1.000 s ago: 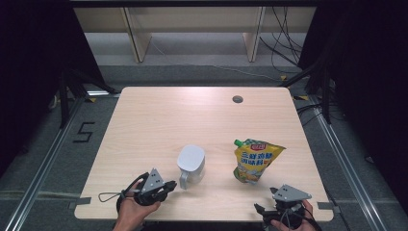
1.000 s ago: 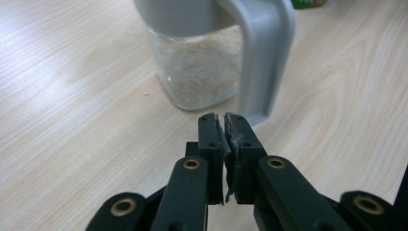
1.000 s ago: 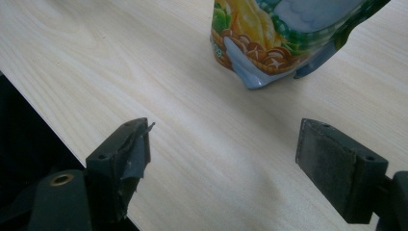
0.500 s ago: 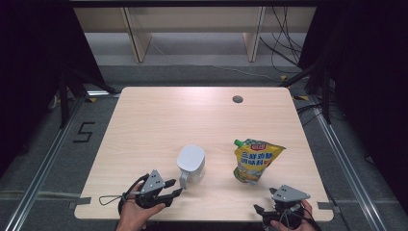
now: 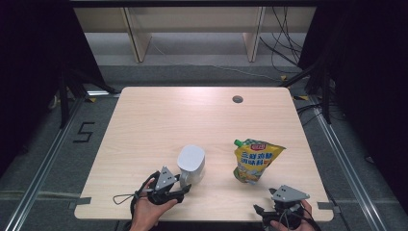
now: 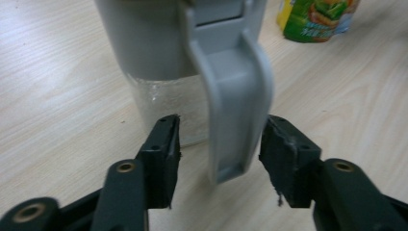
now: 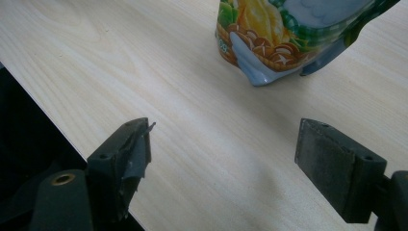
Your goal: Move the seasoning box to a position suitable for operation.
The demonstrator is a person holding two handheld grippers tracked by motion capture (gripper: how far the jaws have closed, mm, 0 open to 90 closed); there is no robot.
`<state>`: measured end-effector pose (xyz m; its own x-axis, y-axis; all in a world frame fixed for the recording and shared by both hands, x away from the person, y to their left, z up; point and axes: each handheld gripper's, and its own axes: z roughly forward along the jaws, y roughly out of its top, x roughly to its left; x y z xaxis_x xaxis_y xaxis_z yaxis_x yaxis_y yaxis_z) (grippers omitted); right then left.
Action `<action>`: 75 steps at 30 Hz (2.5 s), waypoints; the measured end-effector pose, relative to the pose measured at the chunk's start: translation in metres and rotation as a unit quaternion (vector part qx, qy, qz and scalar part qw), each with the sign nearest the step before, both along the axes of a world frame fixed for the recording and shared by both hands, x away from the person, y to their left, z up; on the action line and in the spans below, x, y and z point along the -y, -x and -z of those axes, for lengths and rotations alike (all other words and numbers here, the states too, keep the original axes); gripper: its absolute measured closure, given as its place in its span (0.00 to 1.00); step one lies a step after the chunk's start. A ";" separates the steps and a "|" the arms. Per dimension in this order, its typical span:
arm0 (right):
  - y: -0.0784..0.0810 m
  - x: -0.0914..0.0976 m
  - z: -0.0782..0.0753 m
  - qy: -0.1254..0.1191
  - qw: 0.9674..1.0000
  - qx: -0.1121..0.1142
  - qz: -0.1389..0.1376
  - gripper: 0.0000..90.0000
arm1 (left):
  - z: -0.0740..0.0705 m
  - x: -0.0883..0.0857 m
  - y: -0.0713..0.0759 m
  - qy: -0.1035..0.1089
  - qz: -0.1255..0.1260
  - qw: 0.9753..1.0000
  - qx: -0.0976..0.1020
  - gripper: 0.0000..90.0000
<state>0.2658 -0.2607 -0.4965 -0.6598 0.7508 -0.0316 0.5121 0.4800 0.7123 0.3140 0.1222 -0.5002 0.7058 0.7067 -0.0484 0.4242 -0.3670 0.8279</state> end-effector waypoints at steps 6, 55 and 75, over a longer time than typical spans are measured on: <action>0.000 0.001 0.000 -0.001 1.000 0.002 -0.001 0.24 | -0.002 -0.007 -0.001 -0.013 -0.002 1.000 0.011 0.75; 0.001 0.000 0.000 -0.002 1.000 -0.002 -0.003 0.24 | 0.000 -0.017 0.006 0.007 0.199 0.979 0.031 0.77; 0.000 -0.001 0.000 0.000 1.000 0.002 -0.001 0.24 | 0.003 -0.008 -0.002 0.004 0.194 0.981 0.022 0.76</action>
